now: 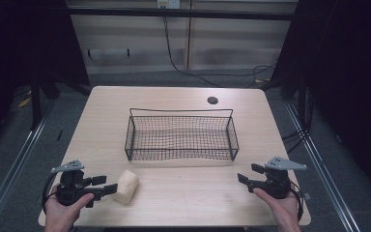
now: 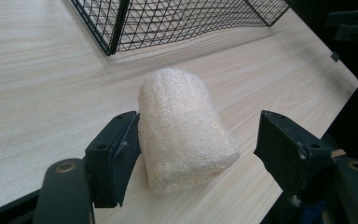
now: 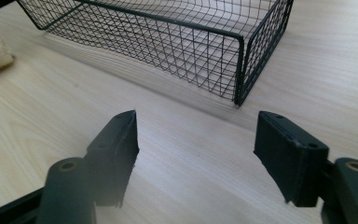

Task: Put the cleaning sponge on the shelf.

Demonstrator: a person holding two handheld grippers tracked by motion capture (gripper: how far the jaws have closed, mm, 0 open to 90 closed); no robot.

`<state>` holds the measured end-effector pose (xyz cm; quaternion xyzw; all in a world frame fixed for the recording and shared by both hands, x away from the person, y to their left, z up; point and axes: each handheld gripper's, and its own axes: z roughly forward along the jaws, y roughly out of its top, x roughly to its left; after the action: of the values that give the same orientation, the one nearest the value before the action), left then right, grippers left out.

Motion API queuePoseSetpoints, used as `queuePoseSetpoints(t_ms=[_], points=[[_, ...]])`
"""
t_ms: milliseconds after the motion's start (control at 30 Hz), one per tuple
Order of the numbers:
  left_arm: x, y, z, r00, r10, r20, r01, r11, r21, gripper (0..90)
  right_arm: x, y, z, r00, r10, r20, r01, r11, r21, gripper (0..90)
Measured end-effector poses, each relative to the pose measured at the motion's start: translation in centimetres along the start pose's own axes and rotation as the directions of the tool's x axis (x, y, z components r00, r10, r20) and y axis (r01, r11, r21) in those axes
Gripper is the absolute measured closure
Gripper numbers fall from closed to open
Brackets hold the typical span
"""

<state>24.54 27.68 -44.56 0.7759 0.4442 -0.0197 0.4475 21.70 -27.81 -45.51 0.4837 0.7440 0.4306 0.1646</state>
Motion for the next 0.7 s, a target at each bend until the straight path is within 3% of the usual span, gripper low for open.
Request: queuePoseSetpoints(t_ms=[133, 267, 300, 600, 700], points=[[0.0, 0.1, -0.1, 1.0000, 0.003, -0.003, -0.003, 1.0000, 0.000, 27.6, 0.0, 0.2, -0.2, 0.9999, -0.002, 0.012, 0.003, 1.000, -0.017, 31.7], [-0.1, 0.3, -0.2, 1.0000, 0.005, -0.005, -0.005, 1.0000, 0.008, 27.8, 0.4, 0.2, -0.3, 0.9999, -0.001, -0.011, 0.001, 1.000, -0.017, 31.8], [-0.2, 0.5, -0.3, 0.9981, 0.026, -0.055, -0.025, 0.9993, 0.028, 28.0, 0.5, 0.1, -0.1, 0.9996, -0.002, -0.030, 0.002, 1.000, 0.006, 31.8], [-0.7, 1.2, -1.0, 0.9987, 0.035, -0.038, -0.033, 0.9984, 0.047, 31.8, 0.8, 0.2, 0.0, 0.9971, 0.031, -0.070, -0.029, 0.999, 0.027, 27.7], [-1.1, 1.6, -0.9, 0.9987, 0.038, -0.035, -0.036, 0.9975, 0.061, 31.5, 1.1, 0.3, -0.1, 0.9963, 0.029, -0.080, -0.029, 1.000, 0.007, 27.8]])
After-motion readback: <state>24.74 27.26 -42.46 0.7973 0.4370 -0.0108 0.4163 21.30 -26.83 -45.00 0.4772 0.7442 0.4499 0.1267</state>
